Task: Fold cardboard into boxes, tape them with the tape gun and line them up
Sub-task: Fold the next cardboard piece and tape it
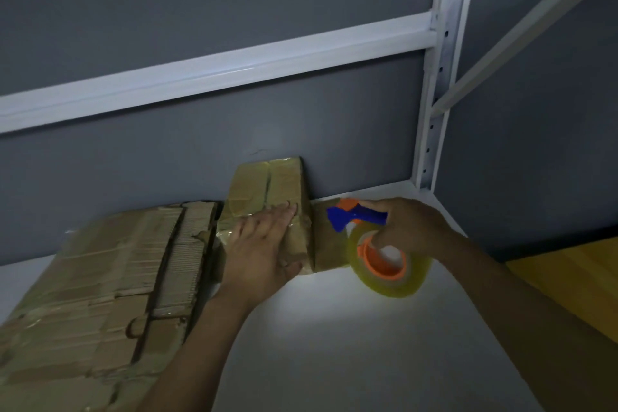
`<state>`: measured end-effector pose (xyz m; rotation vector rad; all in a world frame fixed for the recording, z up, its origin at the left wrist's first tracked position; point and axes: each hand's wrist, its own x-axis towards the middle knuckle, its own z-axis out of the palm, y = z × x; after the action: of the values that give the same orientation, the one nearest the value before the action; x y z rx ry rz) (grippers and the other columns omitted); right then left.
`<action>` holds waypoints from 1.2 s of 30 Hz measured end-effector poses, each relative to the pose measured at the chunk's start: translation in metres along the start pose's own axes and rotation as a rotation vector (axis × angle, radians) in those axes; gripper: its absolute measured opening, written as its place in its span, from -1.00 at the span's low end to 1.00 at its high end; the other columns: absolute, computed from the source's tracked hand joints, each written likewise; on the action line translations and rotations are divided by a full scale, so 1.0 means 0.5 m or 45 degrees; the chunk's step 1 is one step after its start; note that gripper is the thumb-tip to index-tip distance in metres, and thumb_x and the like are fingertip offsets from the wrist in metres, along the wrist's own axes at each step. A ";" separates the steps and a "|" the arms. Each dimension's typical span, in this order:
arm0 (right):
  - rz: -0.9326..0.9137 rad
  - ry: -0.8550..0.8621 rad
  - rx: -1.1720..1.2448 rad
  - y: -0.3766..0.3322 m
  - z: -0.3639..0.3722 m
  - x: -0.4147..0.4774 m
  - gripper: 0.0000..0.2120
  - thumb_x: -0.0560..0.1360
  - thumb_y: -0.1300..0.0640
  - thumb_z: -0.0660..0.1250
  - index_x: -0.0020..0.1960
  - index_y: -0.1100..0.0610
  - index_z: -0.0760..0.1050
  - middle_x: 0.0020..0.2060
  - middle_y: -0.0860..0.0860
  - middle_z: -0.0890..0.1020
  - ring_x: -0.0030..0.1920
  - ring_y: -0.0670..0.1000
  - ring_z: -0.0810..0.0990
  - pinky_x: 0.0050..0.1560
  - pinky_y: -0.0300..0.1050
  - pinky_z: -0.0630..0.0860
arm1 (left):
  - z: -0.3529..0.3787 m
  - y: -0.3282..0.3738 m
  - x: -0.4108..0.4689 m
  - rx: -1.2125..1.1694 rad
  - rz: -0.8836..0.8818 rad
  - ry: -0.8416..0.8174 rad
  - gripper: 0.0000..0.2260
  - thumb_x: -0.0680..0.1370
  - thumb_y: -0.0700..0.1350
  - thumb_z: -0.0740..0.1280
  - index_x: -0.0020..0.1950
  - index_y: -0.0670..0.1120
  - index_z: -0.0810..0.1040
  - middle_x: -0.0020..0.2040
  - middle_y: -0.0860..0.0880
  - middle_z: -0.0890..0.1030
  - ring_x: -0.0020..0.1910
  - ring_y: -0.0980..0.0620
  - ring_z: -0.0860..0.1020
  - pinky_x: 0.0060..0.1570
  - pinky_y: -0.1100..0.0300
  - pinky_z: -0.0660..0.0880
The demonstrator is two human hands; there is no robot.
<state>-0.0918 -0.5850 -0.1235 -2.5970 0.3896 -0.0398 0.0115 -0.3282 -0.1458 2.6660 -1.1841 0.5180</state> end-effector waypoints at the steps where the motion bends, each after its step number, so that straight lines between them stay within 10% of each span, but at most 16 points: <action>1: 0.044 -0.061 0.253 0.013 -0.003 -0.006 -0.27 0.24 -0.03 0.51 0.36 -0.29 0.36 0.12 -0.20 0.58 0.06 -0.06 0.58 0.04 -0.16 0.52 | 0.000 0.004 0.002 -0.016 0.005 -0.008 -0.14 0.32 0.23 0.45 0.53 0.01 0.21 0.45 -0.01 0.40 0.37 -0.08 0.37 0.32 -0.04 0.28; 5: 0.276 -0.301 0.734 0.051 0.004 -0.033 -0.61 0.31 0.28 0.51 0.09 0.01 0.59 -0.12 -0.02 0.68 -0.13 -0.03 0.64 -0.23 -0.25 0.53 | 0.000 0.022 0.006 -0.159 0.039 0.004 -0.14 0.34 0.12 0.51 0.54 -0.03 0.21 0.48 0.01 0.34 0.43 -0.03 0.30 0.41 0.12 0.09; 9: 0.429 -0.370 0.472 0.081 0.017 -0.033 -0.71 0.37 0.17 0.48 0.09 0.15 0.59 -0.05 0.12 0.68 -0.04 0.10 0.65 -0.06 -0.10 0.57 | 0.000 0.014 0.006 -0.169 0.088 0.028 -0.24 0.36 0.09 0.51 0.49 -0.04 0.31 0.47 -0.03 0.37 0.41 -0.07 0.37 0.40 0.02 0.22; 14: 0.121 0.121 0.531 -0.034 0.035 -0.025 -0.42 0.56 0.09 0.30 0.52 0.04 0.18 0.46 0.03 0.31 0.41 0.06 0.33 0.37 -0.08 0.29 | -0.006 0.000 0.000 0.092 0.060 0.121 -0.29 0.34 0.33 0.25 0.47 0.15 0.29 0.40 0.00 0.46 0.35 -0.16 0.42 0.29 -0.06 0.23; 19: 0.101 -0.191 1.061 -0.172 0.092 -0.024 -0.43 0.57 -0.31 -0.08 0.54 -0.18 -0.01 0.49 -0.10 0.20 0.48 0.04 0.20 0.37 -0.01 0.20 | 0.003 -0.004 -0.001 0.106 -0.010 0.042 -0.20 0.29 0.29 0.36 0.47 0.02 0.33 0.35 -0.02 0.52 0.34 -0.16 0.46 0.27 -0.14 0.34; 24: 0.323 -0.231 1.349 -0.161 0.187 -0.054 -0.35 0.57 -0.29 0.00 0.54 0.03 0.06 0.51 0.01 0.16 0.50 0.06 0.14 0.42 -0.10 0.09 | -0.004 -0.017 -0.004 0.018 -0.021 -0.022 -0.21 0.38 0.29 0.38 0.53 0.05 0.22 0.46 0.03 0.39 0.47 -0.08 0.29 0.43 -0.07 0.15; 30: -0.347 0.036 0.816 -0.153 0.102 -0.006 -0.56 0.67 0.12 0.05 0.51 -0.12 0.14 0.51 -0.19 0.10 0.47 -0.14 0.14 0.40 -0.15 0.22 | -0.052 -0.049 0.002 -0.570 -0.110 -0.131 -0.26 0.41 0.36 0.11 0.51 0.02 0.29 0.45 -0.03 0.39 0.45 -0.02 0.31 0.44 0.14 0.18; 36: -0.752 -0.011 0.147 -0.094 0.075 0.065 -0.41 0.54 0.34 0.27 0.45 -0.10 0.28 0.45 -0.25 0.20 0.50 -0.23 0.03 0.49 -0.16 0.09 | -0.059 -0.171 -0.015 -0.728 -0.093 -0.016 -0.59 0.52 -0.20 0.14 0.38 -0.05 0.43 0.34 0.04 0.48 0.42 0.12 0.30 0.36 0.49 0.12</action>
<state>-0.0445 -0.5371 -0.1344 -2.5042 -0.3812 -0.2458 0.0633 -0.2572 -0.1231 2.2091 -1.0374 0.1200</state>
